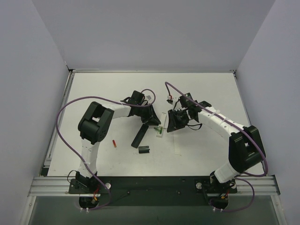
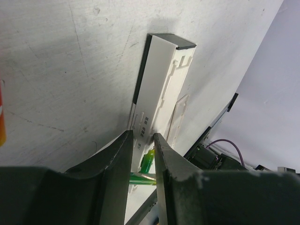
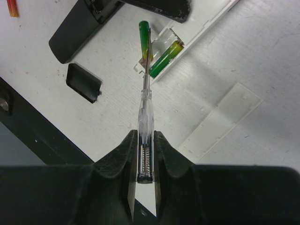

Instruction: Unload the batteries from the remote control

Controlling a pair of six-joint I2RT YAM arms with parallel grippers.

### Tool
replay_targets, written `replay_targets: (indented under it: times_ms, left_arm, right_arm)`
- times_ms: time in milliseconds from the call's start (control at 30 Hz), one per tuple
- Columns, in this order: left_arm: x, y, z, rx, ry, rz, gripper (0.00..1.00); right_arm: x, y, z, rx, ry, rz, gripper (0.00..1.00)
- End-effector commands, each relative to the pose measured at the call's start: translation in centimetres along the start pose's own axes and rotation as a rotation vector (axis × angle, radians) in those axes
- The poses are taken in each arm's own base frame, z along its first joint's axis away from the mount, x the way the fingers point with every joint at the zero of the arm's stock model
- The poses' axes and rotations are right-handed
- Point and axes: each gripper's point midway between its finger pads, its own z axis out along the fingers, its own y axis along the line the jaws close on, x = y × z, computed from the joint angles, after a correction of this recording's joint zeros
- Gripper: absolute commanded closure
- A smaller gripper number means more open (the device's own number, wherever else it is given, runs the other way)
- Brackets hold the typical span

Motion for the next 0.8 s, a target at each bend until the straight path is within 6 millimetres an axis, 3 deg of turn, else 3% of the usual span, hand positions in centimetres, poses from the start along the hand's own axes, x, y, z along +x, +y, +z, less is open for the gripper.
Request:
replay_targets:
  times_ms: [0, 367, 600, 767]
  left_arm:
    - [0.1, -1.6, -1.0, 0.021, -0.017, 0.037, 0.66]
    - [0.0, -1.8, -1.2, 0.024, -0.023, 0.048, 0.66]
    - [-0.2, -2.2, -2.3, -0.015, -0.046, 0.113, 0.65]
    - [0.2, -1.8, -2.8, -0.058, -0.047, 0.151, 0.65]
  right_arm:
    - [-0.5, 2.2, -0.6, -0.047, -0.019, -0.033, 1.0]
    - [-0.4, 2.1, -0.8, -0.015, -0.022, -0.02, 1.0]
    - [-0.5, 2.2, -2.6, 0.022, -0.038, 0.011, 1.0]
    - [0.6, 1.3, -4.1, 0.088, -0.015, 0.019, 1.0]
